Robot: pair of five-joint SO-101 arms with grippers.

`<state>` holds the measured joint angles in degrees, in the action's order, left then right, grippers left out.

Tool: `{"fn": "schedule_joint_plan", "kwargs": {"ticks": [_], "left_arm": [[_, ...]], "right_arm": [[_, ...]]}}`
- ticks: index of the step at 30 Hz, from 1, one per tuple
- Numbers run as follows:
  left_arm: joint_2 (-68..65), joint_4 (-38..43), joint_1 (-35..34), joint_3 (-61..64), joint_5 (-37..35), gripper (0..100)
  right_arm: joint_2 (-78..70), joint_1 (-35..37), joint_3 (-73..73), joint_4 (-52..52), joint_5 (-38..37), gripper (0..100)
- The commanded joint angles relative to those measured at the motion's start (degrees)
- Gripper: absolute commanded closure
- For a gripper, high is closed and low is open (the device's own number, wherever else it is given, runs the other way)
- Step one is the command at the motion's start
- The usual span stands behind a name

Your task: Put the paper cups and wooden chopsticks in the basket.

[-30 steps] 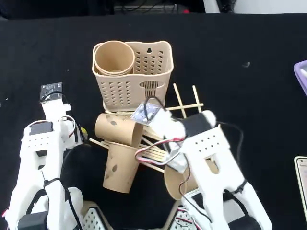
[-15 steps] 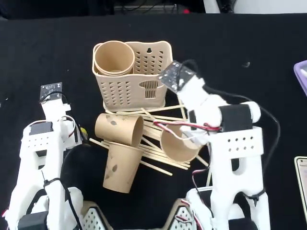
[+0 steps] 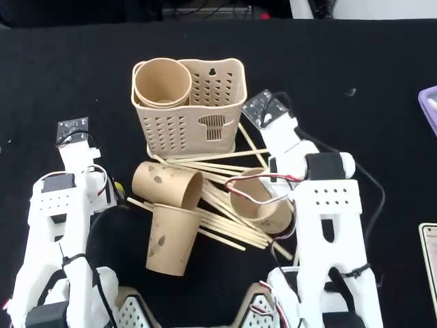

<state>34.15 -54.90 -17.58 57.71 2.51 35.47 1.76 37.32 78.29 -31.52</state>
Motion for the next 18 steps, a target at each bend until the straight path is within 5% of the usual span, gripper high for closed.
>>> {"fn": "schedule_joint_plan", "kwargs": {"ticks": [1,4,10,18], "left_arm": [[1.4,2.3,-0.7,-0.5,0.0,77],[1.4,2.5,-0.7,-0.4,0.0,77],[1.4,2.5,-0.7,-0.4,0.0,77],[1.4,2.6,-0.7,-0.4,0.0,77]], "right_arm": [[0.9,-0.4,-0.3,3.3,0.2,92.4],[1.1,-0.4,-1.1,4.2,0.2,88.5],[1.2,-0.7,-7.0,5.2,0.3,98.5],[1.1,1.7,-40.9,21.2,5.1,98.8]]}}
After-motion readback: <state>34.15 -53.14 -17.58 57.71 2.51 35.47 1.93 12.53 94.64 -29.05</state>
